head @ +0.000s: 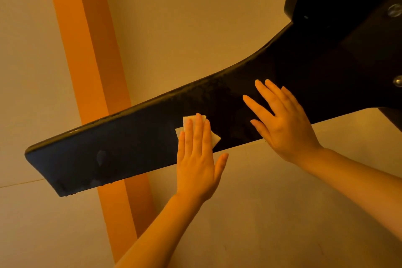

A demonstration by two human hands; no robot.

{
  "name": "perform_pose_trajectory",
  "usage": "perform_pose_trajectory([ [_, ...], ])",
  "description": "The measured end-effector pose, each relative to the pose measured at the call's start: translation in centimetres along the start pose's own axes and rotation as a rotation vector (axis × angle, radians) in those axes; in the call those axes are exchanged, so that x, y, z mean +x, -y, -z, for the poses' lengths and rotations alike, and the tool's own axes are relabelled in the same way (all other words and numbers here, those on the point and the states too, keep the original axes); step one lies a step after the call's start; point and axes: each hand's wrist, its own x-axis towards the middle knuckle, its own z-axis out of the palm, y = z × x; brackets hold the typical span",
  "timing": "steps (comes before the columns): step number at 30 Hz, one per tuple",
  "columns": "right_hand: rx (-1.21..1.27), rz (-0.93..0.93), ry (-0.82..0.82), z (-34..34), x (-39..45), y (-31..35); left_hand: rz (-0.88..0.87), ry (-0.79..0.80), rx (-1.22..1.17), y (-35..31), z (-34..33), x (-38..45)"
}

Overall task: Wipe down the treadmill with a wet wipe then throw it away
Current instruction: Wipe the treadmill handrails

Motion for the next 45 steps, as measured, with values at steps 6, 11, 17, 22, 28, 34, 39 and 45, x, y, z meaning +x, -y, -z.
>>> perform_pose_trajectory([
  [6,-0.012,0.012,0.009,-0.1,-0.1,-0.2,-0.033,-0.012,0.002,0.6,0.2,0.8],
  [11,-0.005,0.010,0.019,0.0,-0.1,-0.2,0.065,-0.055,-0.012,1.1,1.8,5.0],
  [17,0.002,0.002,0.023,0.1,-0.2,-0.1,0.052,-0.041,-0.027,0.4,1.6,4.3],
  [22,-0.005,0.021,0.042,0.3,-0.3,-0.3,-0.071,0.002,0.020,-0.3,0.1,0.4],
  [28,0.001,0.039,0.053,0.5,-0.5,-0.6,-0.067,0.008,0.001,-0.7,-0.1,0.0],
  [34,-0.001,0.053,0.080,0.8,-0.7,-0.8,0.013,-0.057,-0.035,-0.1,1.7,5.0],
  [39,-0.056,0.051,0.086,1.1,-0.9,-1.2,0.026,-0.054,-0.047,-0.6,1.7,4.8],
  [45,-0.065,-0.062,0.043,1.2,-1.2,-1.7,-0.076,-0.010,-0.010,-2.2,-0.4,0.3],
])
